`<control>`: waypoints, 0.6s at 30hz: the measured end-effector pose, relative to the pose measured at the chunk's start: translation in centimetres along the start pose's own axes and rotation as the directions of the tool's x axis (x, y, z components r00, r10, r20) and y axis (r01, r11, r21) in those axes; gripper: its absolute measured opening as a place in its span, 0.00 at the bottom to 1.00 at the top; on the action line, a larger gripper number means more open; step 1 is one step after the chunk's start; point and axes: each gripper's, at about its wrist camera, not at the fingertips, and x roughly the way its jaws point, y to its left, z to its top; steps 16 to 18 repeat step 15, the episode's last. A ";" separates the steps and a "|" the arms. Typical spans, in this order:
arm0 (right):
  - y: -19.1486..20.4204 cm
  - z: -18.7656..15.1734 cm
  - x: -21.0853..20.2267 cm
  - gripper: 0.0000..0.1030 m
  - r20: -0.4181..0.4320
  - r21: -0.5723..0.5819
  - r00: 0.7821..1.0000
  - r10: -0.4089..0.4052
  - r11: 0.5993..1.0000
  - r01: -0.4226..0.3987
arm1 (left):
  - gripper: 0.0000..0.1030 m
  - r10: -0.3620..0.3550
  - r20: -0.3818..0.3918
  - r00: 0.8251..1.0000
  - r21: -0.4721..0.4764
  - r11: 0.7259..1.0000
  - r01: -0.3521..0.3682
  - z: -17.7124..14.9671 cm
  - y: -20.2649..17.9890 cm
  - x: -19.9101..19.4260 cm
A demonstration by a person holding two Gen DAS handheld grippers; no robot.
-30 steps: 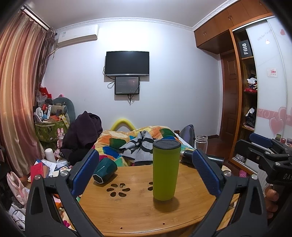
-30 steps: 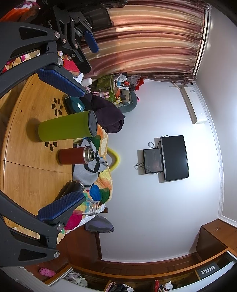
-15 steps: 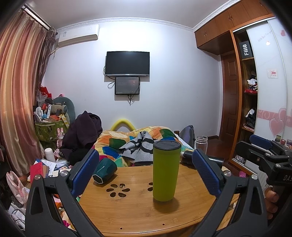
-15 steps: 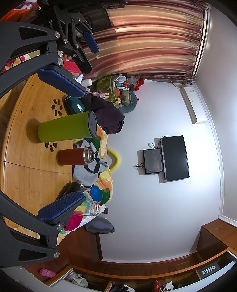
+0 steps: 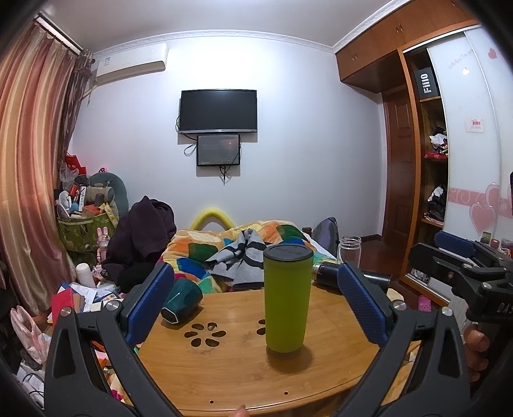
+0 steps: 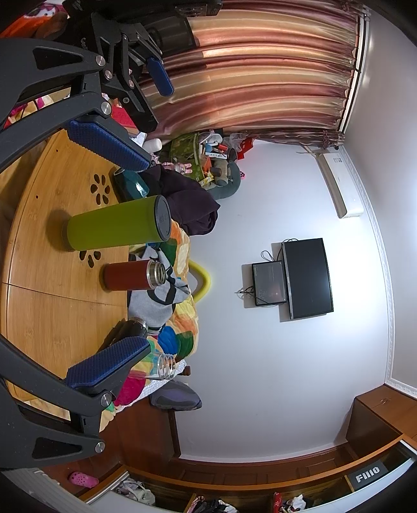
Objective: Flip cup upside down
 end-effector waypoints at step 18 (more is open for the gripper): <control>0.0 0.0 0.2 1.00 -0.007 0.004 1.000 -0.002 1.000 0.002 | 1.00 -0.030 -0.021 0.999 -0.016 0.999 0.030 0.1 0.1 0.1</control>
